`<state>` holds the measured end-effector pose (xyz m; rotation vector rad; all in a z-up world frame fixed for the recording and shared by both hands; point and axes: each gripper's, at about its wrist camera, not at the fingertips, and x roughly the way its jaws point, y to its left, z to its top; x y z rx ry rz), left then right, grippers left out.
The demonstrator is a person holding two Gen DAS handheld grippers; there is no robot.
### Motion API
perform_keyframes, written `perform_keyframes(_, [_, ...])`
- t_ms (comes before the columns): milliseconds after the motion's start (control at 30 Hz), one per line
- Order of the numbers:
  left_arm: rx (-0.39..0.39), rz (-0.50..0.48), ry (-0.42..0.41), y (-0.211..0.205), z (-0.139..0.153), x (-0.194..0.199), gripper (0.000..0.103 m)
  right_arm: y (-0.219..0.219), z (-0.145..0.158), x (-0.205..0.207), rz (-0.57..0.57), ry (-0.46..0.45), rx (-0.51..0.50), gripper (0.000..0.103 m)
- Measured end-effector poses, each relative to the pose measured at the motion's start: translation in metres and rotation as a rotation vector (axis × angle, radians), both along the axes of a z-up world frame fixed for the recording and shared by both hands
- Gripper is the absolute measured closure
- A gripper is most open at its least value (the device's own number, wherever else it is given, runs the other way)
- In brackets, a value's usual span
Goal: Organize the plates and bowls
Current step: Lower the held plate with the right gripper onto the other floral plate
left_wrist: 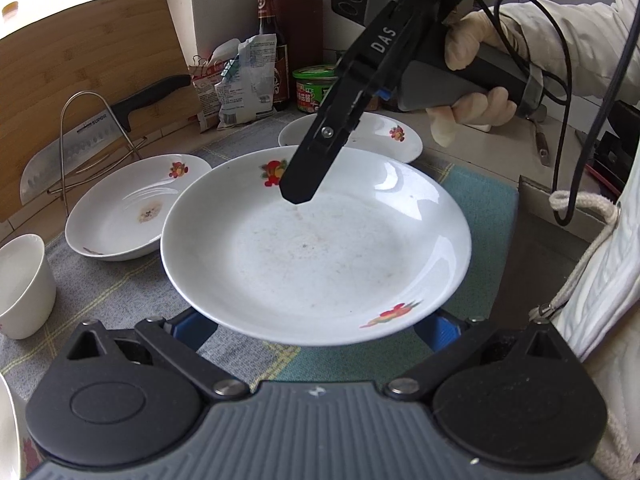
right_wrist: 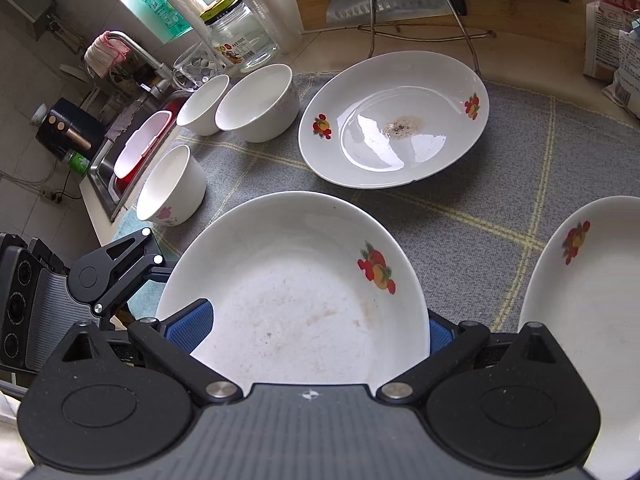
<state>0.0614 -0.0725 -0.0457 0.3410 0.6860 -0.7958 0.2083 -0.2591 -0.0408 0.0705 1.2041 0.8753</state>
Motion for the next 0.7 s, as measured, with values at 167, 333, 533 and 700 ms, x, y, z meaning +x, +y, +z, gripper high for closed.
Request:
perform_keyframes(167, [-0.003,-0.016,0.001,-0.022,0.001,0.008,0.001,-0.022,0.001,0.008,-0.019,-0.009,0.003,0.000])
perform_keyframes(333, [-0.002,-0.036,-0.003,-0.043,0.003,0.017,0.001,-0.043,0.003,0.015,-0.047,-0.018,0.008,0.000])
perform_keyframes(533, [-0.001,-0.059,-0.002,-0.064,0.004,0.028,0.001,-0.067,0.004,0.021,-0.081,-0.028,0.015,0.000])
perform_keyframes(700, [0.003,-0.070,0.006,-0.081,0.002,0.037,0.001,-0.085,0.001,0.028,-0.103,-0.026,0.022,0.000])
